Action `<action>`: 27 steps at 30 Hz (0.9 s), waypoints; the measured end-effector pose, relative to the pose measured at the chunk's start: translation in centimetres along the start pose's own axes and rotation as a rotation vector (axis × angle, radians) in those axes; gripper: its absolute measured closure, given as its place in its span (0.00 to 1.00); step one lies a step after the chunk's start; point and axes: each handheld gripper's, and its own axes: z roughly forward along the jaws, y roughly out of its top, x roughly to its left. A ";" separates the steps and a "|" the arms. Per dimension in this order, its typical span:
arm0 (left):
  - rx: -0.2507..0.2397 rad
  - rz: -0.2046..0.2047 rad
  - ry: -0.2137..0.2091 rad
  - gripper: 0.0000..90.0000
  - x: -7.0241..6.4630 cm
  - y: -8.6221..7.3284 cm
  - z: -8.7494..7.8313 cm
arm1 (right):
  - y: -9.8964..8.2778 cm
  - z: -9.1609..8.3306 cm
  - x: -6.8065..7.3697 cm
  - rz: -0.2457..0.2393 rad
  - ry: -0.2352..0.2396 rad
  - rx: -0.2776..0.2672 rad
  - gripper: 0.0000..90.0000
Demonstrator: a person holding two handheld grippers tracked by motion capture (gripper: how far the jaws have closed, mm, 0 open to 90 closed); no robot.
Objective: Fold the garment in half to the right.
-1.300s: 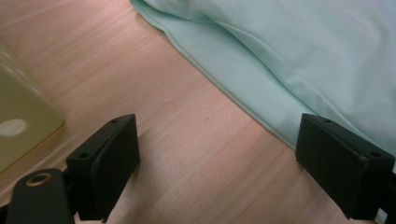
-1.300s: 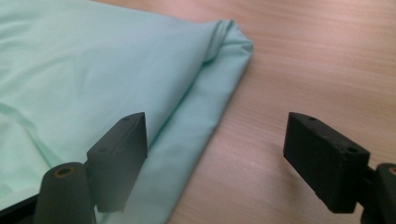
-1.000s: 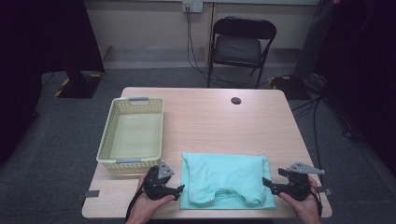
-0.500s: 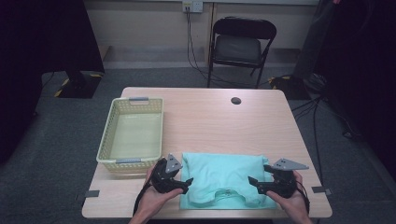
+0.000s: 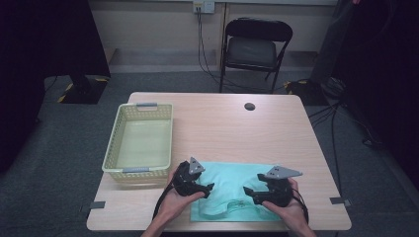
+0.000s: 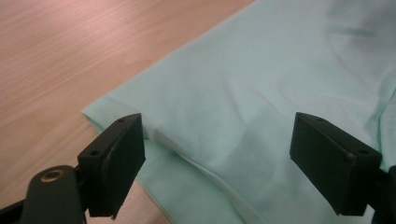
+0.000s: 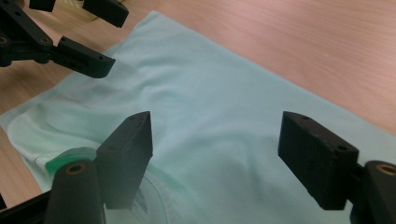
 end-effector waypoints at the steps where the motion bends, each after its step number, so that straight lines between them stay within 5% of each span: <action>1: 0.005 0.005 -0.004 0.20 -0.1 -0.2 0.1 | -0.1 0.4 0.2 -0.003 0.004 0.007 0.28; 16: 0.050 0.018 -0.018 0.19 -0.9 -1.4 1.1 | -2.7 2.5 1.7 -0.047 0.022 0.112 0.27; 27: 0.029 0.014 -0.008 0.16 -1.1 -1.2 1.7 | -3.3 2.5 1.5 -0.093 0.000 0.083 0.27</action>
